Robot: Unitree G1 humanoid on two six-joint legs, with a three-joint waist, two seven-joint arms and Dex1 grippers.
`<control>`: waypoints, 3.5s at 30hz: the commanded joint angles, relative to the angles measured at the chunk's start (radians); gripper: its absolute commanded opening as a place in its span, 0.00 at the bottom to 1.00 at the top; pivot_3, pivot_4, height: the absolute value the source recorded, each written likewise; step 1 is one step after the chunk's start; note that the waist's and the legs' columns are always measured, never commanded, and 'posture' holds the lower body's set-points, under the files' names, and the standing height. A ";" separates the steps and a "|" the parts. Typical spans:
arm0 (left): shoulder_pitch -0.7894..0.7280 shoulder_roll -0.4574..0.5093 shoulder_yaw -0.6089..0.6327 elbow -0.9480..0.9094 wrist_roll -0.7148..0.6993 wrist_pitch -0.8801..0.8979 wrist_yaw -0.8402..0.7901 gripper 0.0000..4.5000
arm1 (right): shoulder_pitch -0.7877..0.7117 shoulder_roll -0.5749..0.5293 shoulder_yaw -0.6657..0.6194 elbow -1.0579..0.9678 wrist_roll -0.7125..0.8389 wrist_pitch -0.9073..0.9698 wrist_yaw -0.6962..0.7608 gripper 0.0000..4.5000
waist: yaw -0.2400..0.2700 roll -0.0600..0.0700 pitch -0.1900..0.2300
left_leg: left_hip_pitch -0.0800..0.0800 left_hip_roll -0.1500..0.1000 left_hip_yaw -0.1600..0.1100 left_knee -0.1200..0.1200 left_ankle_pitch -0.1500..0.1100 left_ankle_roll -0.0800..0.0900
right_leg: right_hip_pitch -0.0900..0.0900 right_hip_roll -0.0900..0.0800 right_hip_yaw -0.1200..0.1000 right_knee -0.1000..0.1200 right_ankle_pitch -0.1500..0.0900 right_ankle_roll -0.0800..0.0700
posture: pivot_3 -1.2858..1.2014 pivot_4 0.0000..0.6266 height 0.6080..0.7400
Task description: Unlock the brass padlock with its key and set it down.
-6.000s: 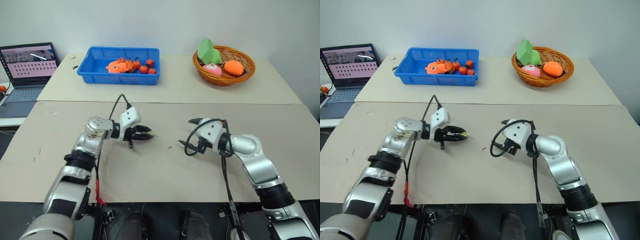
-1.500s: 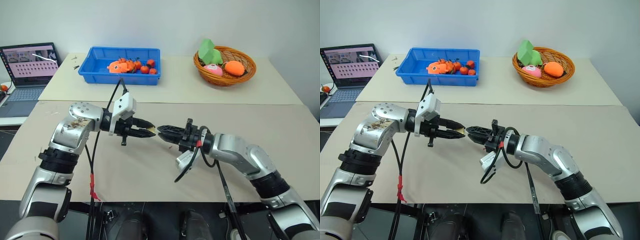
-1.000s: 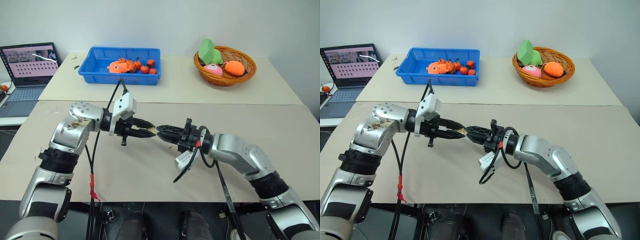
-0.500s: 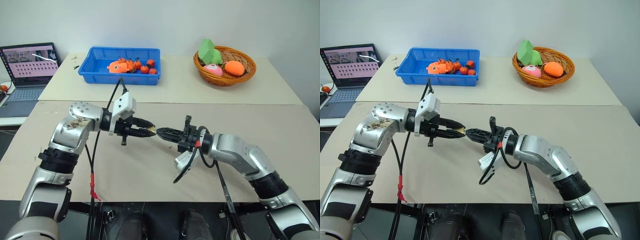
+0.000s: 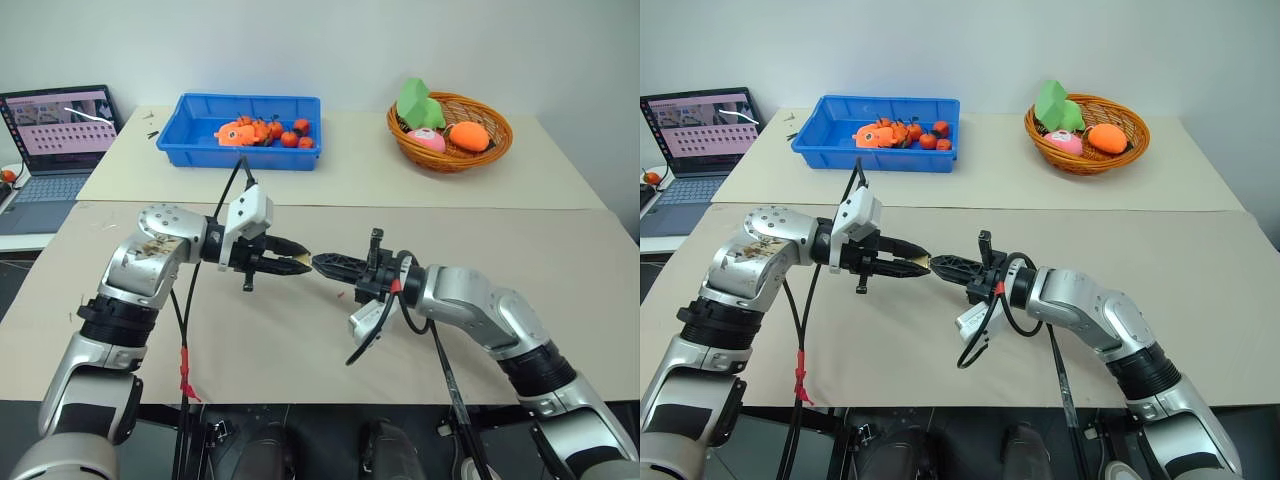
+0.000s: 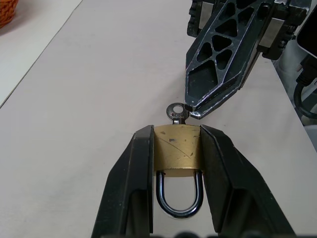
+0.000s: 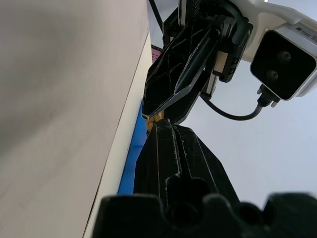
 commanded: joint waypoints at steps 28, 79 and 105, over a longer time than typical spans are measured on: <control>-0.004 0.004 0.014 -0.020 -0.004 0.001 0.010 0.19 | 0.008 -0.014 -0.052 -0.113 0.086 0.050 0.044 0.49 | 0.000 0.000 0.000 | 0.000 0.000 0.000 0.000 0.000 0.000 | 0.000 0.000 0.000 0.000 0.000 0.000 | 0.52 0.24 0.57; -0.017 -0.003 0.020 -0.063 -0.054 0.060 0.029 0.19 | 0.017 -0.013 -0.044 -0.029 -0.007 0.004 -0.031 0.00 | 0.001 0.000 0.000 | 0.000 0.000 0.000 0.000 0.000 0.000 | 0.000 0.000 0.000 0.000 0.000 0.000 | 0.52 0.24 0.57; -0.008 0.002 0.027 -0.060 -0.051 0.053 0.044 0.19 | 0.008 0.075 -0.029 -0.101 0.422 0.252 0.301 0.00 | 0.001 0.000 0.000 | 0.000 0.000 0.000 0.000 0.000 0.000 | 0.000 0.000 0.000 0.000 0.003 -0.005 | 0.52 0.24 0.57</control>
